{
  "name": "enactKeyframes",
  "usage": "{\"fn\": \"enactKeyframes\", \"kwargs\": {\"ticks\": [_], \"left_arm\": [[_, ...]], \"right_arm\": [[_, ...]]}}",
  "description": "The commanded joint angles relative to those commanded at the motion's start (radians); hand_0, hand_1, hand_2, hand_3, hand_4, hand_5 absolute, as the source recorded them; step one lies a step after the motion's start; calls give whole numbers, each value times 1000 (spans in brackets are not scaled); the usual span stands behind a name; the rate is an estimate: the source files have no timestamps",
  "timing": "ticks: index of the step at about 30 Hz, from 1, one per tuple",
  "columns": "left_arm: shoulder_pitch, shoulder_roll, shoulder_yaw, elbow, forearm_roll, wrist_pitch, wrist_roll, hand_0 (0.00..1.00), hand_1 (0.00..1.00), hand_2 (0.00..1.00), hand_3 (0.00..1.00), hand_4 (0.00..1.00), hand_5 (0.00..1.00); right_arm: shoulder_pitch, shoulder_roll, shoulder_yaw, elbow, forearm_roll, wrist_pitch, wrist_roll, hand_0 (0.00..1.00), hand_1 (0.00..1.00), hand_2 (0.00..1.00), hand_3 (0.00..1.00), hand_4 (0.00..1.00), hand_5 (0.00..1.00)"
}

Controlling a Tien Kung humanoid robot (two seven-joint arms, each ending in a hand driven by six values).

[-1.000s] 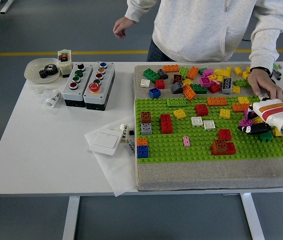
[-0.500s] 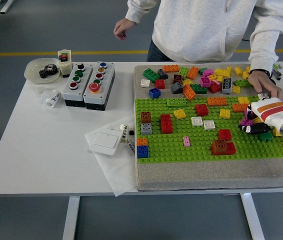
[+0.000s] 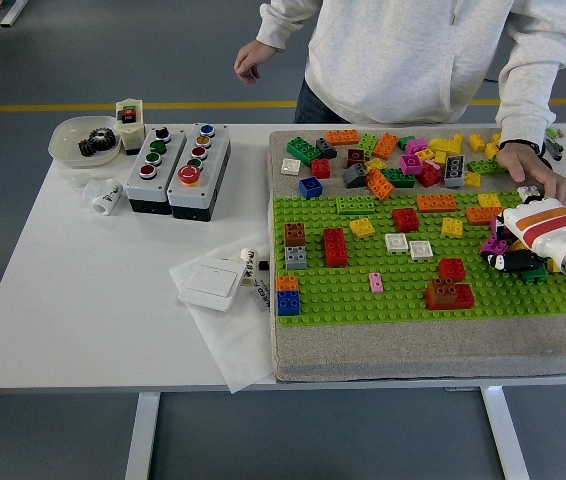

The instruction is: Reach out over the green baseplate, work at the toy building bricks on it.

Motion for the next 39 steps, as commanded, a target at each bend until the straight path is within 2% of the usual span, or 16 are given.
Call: {"fn": "enactKeyframes", "kwargs": {"ticks": [11, 12, 17, 18, 29, 35, 36, 39], "left_arm": [[6, -1, -13, 0, 17, -1, 3, 761, 795, 843, 743, 790, 688], [6, -1, -12, 0, 17, -1, 3, 761, 796, 843, 745, 790, 688], [7, -1, -14, 0, 20, -2, 4, 761, 796, 843, 745, 790, 688], [7, -1, -14, 0, 19, -2, 4, 761, 796, 843, 745, 789, 687], [6, 0, -6, 0, 8, -2, 2, 762, 796, 842, 744, 790, 688], [6, 1, -7, 0, 8, -2, 1, 762, 794, 842, 744, 788, 686], [6, 1, -7, 0, 8, -2, 1, 762, 795, 842, 745, 789, 688], [7, 1, -8, 0, 7, -2, 0, 762, 795, 842, 745, 789, 688]], "right_arm": [[-5, -7, 1, 21, -26, -17, 4, 163, 338, 438, 478, 704, 472], [-6, -7, 0, 20, -29, -18, 5, 142, 318, 424, 485, 700, 414], [-9, -9, 4, 22, -39, -25, 5, 142, 318, 424, 485, 700, 414], [-10, -11, 7, 25, -40, -26, 5, 141, 317, 422, 484, 693, 387], [-15, -35, 44, 68, -35, -26, 3, 141, 317, 422, 484, 698, 386], [-30, -74, 70, 143, -20, -28, 0, 142, 314, 421, 484, 702, 375], [-30, -76, 71, 146, -20, -28, 0, 150, 313, 422, 484, 707, 344], [-44, -113, 89, 215, -11, -39, 2, 150, 313, 422, 484, 707, 344]]}}
